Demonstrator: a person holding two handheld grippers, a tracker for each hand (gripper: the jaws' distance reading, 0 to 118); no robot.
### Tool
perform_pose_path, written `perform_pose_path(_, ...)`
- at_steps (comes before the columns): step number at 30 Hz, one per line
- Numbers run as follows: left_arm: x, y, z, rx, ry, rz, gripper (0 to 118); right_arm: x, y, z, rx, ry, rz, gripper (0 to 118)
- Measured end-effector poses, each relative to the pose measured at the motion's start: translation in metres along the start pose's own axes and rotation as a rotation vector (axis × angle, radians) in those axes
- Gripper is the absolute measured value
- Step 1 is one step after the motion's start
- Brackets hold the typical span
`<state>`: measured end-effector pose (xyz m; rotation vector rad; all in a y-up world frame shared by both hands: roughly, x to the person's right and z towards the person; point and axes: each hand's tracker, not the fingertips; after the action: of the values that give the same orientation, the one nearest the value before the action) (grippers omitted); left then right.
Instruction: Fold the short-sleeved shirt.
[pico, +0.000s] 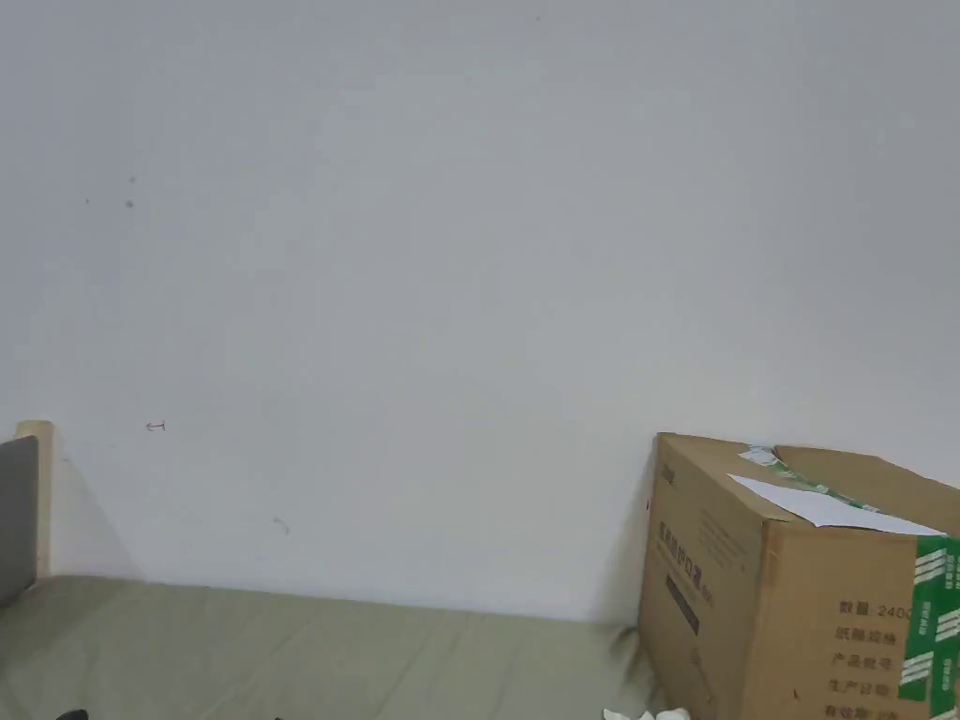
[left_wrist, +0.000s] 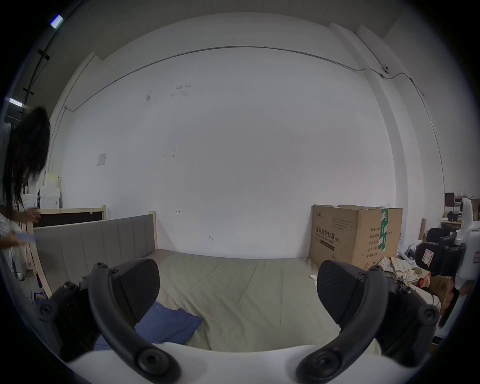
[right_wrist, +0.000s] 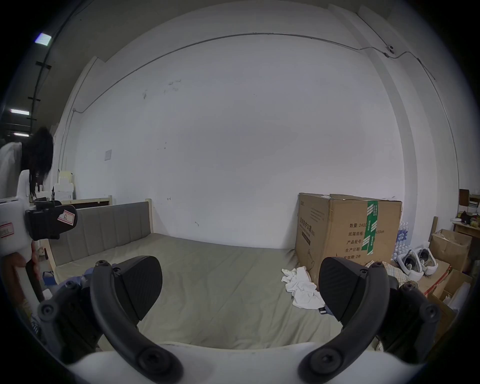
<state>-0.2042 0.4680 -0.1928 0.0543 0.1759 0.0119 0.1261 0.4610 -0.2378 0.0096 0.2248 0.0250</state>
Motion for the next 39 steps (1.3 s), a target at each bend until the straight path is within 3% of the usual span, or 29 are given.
perform_pose_path(9,0.005,-0.003,-0.002,-0.022,-0.014,-0.033,118,-0.003,-0.006,-0.003,-0.019,0.001,-0.014,118)
perform_pose_path(13,0.012,0.005,-0.001,0.005,-0.014,-0.057,118,-0.013,0.005,-0.004,0.025,-0.042,0.039,118)
perform_pose_path(15,0.013,0.014,-0.002,0.023,-0.045,-0.011,118,-0.019,0.016,-0.003,0.088,-0.045,0.103,118)
perform_pose_path(17,0.006,0.021,0.001,0.067,-0.104,0.118,118,-0.036,0.029,-0.002,0.145,-0.108,0.232,118)
perform_pose_path(18,-0.003,0.020,0.003,0.100,-0.157,0.233,118,-0.047,0.031,-0.001,0.174,-0.168,0.350,118)
perform_pose_path(20,-0.025,0.008,0.003,0.116,-0.274,0.545,118,-0.076,0.022,-0.001,0.270,-0.262,0.677,118)
perform_pose_path(23,-0.054,-0.052,-0.006,0.037,-0.285,1.051,118,-0.103,-0.021,-0.004,0.382,-0.237,1.144,118)
perform_pose_path(25,-0.064,-0.080,-0.010,-0.053,-0.238,1.225,118,-0.113,-0.045,-0.004,0.380,-0.188,1.303,118)
perform_pose_path(26,-0.068,-0.091,-0.010,-0.063,-0.189,1.295,118,-0.115,-0.056,-0.005,0.341,-0.118,1.305,118)
perform_pose_path(29,-0.074,-0.097,-0.008,-0.008,-0.190,1.269,118,-0.117,-0.055,-0.002,0.271,-0.027,1.168,118)
perform_pose_path(32,-0.075,-0.082,-0.009,0.006,-0.175,0.953,118,-0.101,-0.031,-0.001,0.289,-0.066,1.016,118)
perform_pose_path(33,-0.079,-0.081,-0.008,-0.014,-0.124,0.800,118,-0.095,-0.020,0.000,0.298,-0.068,0.915,118)
perform_pose_path(34,-0.074,-0.061,-0.006,-0.034,-0.073,0.630,118,-0.084,-0.004,0.005,0.299,-0.058,0.769,118)
perform_pose_path(35,-0.077,-0.056,-0.003,-0.041,0.023,0.385,118,-0.072,0.009,0.008,0.293,-0.039,0.580,118)
perform_pose_path(37,-0.093,-0.044,0.003,-0.035,0.185,0.026,118,-0.044,0.025,0.014,0.301,0.029,0.179,118)
perform_pose_path(38,-0.095,-0.039,0.005,-0.005,0.241,-0.084,118,-0.032,0.027,0.015,0.309,0.071,0.001,118)
perform_pose_path(39,-0.095,-0.037,0.005,0.009,0.247,-0.117,118,-0.022,0.024,0.013,0.309,0.091,-0.116,118)
